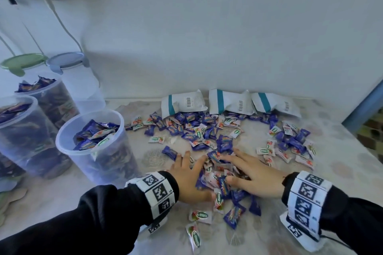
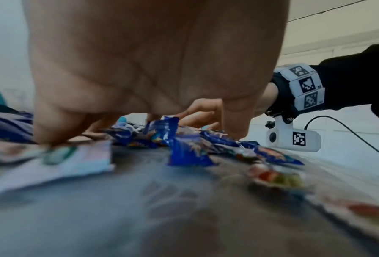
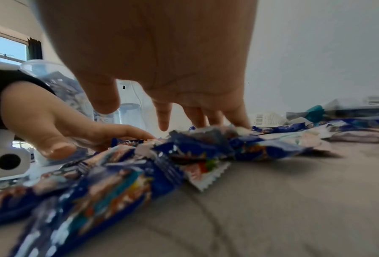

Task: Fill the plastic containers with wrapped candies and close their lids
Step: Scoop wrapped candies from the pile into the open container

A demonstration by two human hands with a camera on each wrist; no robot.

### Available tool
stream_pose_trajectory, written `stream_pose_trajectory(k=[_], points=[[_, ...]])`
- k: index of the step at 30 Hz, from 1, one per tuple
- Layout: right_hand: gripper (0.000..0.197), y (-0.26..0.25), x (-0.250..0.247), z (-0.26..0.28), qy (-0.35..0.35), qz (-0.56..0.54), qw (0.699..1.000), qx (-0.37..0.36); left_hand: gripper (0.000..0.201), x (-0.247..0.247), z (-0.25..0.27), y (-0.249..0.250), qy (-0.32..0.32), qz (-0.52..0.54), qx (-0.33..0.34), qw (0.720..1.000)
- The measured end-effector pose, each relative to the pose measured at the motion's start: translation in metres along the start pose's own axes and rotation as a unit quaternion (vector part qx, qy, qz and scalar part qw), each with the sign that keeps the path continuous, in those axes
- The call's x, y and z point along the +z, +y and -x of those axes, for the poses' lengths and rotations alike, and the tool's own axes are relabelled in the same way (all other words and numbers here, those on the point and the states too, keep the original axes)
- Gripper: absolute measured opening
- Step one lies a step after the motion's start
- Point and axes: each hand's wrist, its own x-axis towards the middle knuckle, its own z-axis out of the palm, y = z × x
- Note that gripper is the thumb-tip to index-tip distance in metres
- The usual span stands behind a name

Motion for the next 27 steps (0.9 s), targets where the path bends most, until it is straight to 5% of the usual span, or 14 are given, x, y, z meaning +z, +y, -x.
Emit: stream_pose_trajectory(k=[4, 6, 9, 14, 18, 22, 27], points=[[0.081, -0.001, 0.001, 0.006, 0.033, 0.070, 0.992, 0.097, 0.100, 0.005, -0.002, 0.017, 0.016, -0.010, 0.026, 0.999], [0.098, 0.002, 0.002, 0.008, 0.006, 0.066, 0.989, 0.129, 0.100, 0.005, -0.005, 0.021, 0.011, -0.023, 0.029, 0.999], [0.113, -0.001, 0.007, 0.014, -0.021, 0.085, 0.992, 0.094, 0.091, 0.008, -0.008, 0.028, 0.024, -0.058, 0.030, 0.998], [0.084, -0.011, 0.013, 0.015, 0.017, 0.132, 0.990, 0.042, 0.057, 0.021, -0.005, 0.034, 0.143, -0.136, 0.062, 0.978], [0.070, -0.016, 0.012, 0.007, 0.030, 0.155, 0.987, 0.007, 0.062, 0.021, -0.003, 0.038, 0.204, -0.134, 0.058, 0.968], [0.054, -0.016, 0.011, -0.002, 0.018, 0.102, 0.995, -0.005, 0.052, 0.017, -0.004, 0.033, 0.106, -0.060, 0.056, 0.991], [0.029, -0.016, 0.005, -0.009, 0.043, 0.067, 0.996, -0.034, 0.026, 0.000, -0.012, 0.025, 0.089, 0.031, 0.068, 0.993]])
